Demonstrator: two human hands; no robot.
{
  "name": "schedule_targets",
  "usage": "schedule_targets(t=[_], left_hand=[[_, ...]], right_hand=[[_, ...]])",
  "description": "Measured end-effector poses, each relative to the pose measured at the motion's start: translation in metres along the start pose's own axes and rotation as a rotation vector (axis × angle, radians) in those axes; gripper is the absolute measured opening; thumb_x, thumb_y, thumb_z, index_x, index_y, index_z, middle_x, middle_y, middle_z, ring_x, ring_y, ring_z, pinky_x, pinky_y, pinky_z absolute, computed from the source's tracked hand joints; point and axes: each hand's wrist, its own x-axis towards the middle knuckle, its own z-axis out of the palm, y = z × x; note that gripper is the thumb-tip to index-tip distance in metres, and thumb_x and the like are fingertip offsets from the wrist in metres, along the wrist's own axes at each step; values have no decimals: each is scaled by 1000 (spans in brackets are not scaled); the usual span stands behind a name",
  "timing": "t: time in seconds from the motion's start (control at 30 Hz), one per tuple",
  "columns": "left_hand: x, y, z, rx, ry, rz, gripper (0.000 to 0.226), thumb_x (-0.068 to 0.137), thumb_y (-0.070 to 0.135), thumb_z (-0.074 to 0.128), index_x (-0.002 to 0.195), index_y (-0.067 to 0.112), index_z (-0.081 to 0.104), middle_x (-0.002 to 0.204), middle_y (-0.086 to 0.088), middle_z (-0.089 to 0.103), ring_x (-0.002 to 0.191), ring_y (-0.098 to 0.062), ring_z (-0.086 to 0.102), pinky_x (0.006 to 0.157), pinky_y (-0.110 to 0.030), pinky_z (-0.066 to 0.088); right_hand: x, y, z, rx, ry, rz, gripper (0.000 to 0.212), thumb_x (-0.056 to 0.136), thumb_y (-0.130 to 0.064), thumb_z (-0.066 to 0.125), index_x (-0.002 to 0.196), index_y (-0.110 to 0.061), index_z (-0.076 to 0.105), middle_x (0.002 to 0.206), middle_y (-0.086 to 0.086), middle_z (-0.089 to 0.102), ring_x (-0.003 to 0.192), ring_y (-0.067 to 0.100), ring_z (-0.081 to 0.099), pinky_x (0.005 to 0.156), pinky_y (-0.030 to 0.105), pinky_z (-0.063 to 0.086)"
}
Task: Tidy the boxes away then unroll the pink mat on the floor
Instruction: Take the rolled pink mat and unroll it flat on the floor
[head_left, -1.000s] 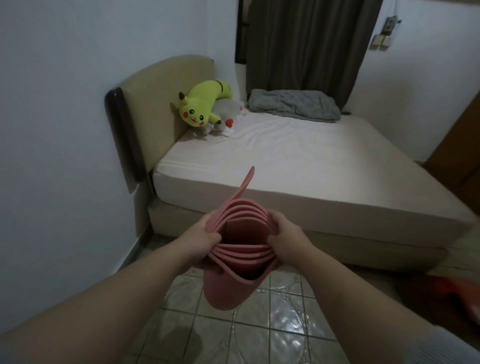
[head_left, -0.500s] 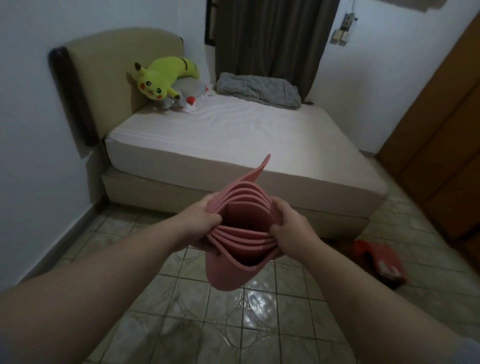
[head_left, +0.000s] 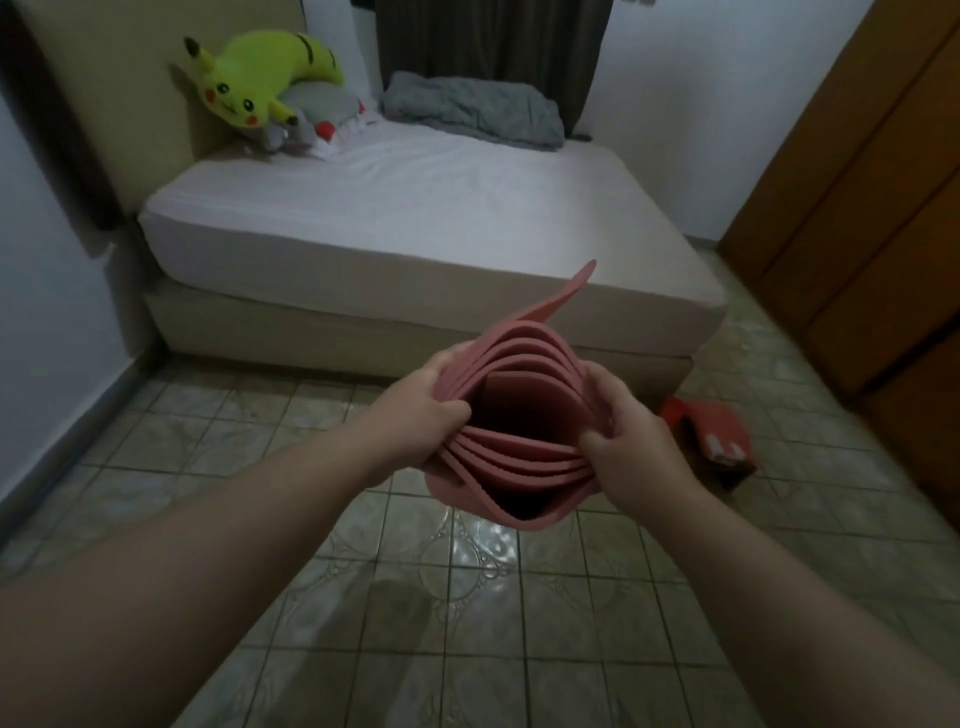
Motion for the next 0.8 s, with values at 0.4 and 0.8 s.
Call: schedule_targets(t=[0.4, 0.8], left_hand=[[8, -224, 105, 127, 144, 138, 82, 67, 18, 49, 125, 72, 27, 125, 21, 58, 111, 8, 56, 91, -7, 41], [-23, -505, 180, 466, -164, -50, 106, 69, 0, 57, 138, 55, -2, 157, 2, 5, 146, -17, 13, 113, -9, 7]], right_hand=[[-48, 203, 97, -72, 12, -115, 103, 87, -4, 52, 130, -71, -12, 100, -15, 55, 83, -1, 54, 74, 17, 41], [-141, 402, 264, -301, -177, 158, 94, 82, 1, 50, 130, -62, 0, 124, 12, 54, 96, 36, 61, 81, 43, 50]])
